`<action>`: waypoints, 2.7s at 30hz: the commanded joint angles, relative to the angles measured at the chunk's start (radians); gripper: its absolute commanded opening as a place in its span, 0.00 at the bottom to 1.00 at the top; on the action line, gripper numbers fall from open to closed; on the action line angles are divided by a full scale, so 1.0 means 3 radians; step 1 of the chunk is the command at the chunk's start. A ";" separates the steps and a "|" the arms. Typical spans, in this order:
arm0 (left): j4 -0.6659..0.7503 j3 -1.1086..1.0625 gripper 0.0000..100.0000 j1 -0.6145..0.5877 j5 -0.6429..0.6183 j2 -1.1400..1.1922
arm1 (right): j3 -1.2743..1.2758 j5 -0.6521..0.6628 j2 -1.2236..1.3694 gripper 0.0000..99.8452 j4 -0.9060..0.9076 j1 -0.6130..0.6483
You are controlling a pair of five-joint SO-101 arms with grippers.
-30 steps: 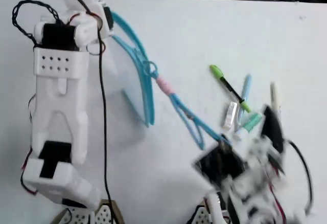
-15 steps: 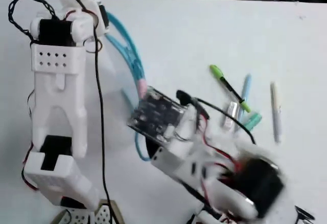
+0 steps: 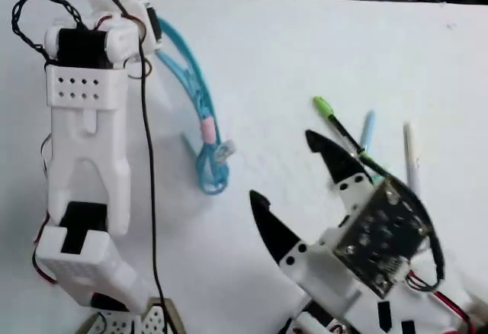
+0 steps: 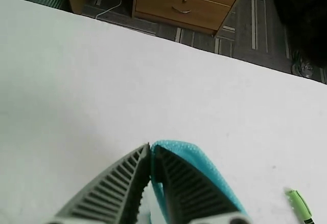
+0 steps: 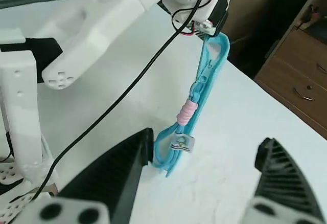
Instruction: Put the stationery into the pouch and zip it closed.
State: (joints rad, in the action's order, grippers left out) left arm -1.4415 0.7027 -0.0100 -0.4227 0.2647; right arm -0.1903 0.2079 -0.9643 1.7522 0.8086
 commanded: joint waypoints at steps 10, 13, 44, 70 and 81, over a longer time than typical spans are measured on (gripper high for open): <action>-0.0164 -0.0020 0.02 0.0013 -0.0020 0.0197 | 0.0399 -0.0061 0.0478 0.33 -0.0023 -0.1107; -0.0164 -0.0015 0.02 0.0028 -0.0031 0.0197 | 0.0343 -0.0066 0.0647 0.33 -0.0437 -0.0494; -0.0184 -0.0051 0.02 -0.0054 -0.0015 0.0233 | 0.1028 -0.0005 0.2115 0.02 -0.2882 -0.0734; -0.1166 0.0813 0.30 -0.0028 0.1074 -0.1240 | 0.1028 0.0225 0.1455 0.02 -0.2222 -0.0729; -0.1141 0.0823 0.21 -0.0509 0.1202 -0.1869 | 0.1043 0.0609 0.1220 0.02 -0.1818 -0.0724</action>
State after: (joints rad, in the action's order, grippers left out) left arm -1.7868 0.9298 -0.0836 -0.0744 -0.2677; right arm 0.1304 0.3368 -0.5209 1.1753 0.5984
